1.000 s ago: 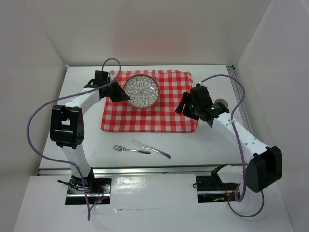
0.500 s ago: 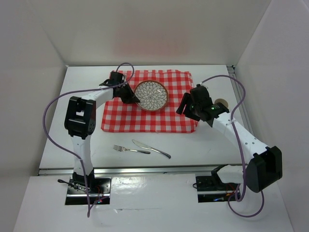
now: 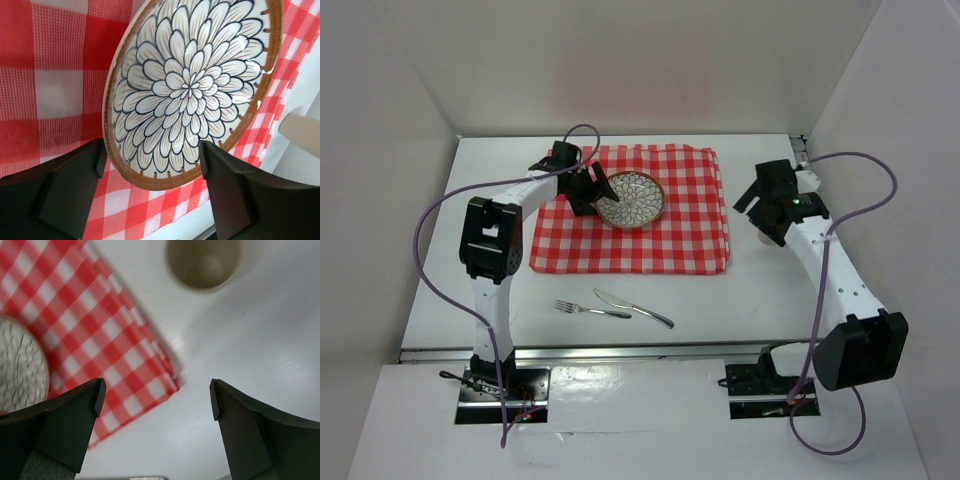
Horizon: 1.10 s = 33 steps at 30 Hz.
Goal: Set the dinner table for one person
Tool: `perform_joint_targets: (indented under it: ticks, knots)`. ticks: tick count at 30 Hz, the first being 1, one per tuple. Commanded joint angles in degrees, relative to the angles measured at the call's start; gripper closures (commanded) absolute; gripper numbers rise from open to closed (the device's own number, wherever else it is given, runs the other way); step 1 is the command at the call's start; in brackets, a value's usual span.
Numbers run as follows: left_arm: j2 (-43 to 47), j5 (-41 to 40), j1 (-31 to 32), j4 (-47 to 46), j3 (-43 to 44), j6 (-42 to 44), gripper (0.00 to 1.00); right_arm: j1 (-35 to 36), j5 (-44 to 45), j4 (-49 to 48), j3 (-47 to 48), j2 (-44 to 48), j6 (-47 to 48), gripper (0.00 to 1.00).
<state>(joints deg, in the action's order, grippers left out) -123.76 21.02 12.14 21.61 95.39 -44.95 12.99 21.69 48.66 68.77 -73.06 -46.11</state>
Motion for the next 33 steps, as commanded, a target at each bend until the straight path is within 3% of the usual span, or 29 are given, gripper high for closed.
perform_joint_targets:
  ticks: [1, 3, 7, 17, 22, 26, 30, 31, 33]
  knots:
    - [3.2, -2.1, 1.3, 3.3, 1.4, 1.8, 0.07, -7.4, 1.0, -0.1, 2.9, -3.0, 1.6, 0.02]
    - [5.0, -3.3, 1.3, 3.8, 1.4, 3.1, 0.01, -11.6, -1.5, -1.0, 4.3, -4.9, 3.6, 0.02]
    - [9.9, -8.0, 2.5, 8.1, 2.9, 5.5, 0.00, -17.0, -7.0, -6.0, 5.8, -10.5, 8.7, 0.10]
    - [25.4, -11.3, 4.1, 10.7, 0.1, 8.7, 0.00, -17.6, -9.5, -11.6, 9.4, -18.7, 14.4, 0.17]
    - [27.2, -10.1, 4.1, 11.3, -1.1, 8.7, 0.00, -17.6, -10.0, -12.2, 9.9, -22.5, 16.3, 0.24]
    - [29.5, -10.7, 4.1, 12.4, -2.2, 9.3, 0.01, -17.6, -10.7, -12.8, 11.6, -26.2, 17.5, 0.39]
    - [32.4, -10.7, 4.1, 12.9, -3.6, 9.8, 0.02, -17.6, -10.7, -12.8, 12.8, -28.5, 17.5, 0.65]
    - [33.0, -11.3, 4.1, 13.6, -3.6, 10.4, 0.02, -17.6, -9.3, -12.3, 13.6, -28.5, 17.5, 0.80]
    - [34.3, -11.3, 4.1, 14.3, -4.2, 10.9, 0.02, -15.8, -6.9, -11.6, 15.5, -27.9, 17.5, 0.96]
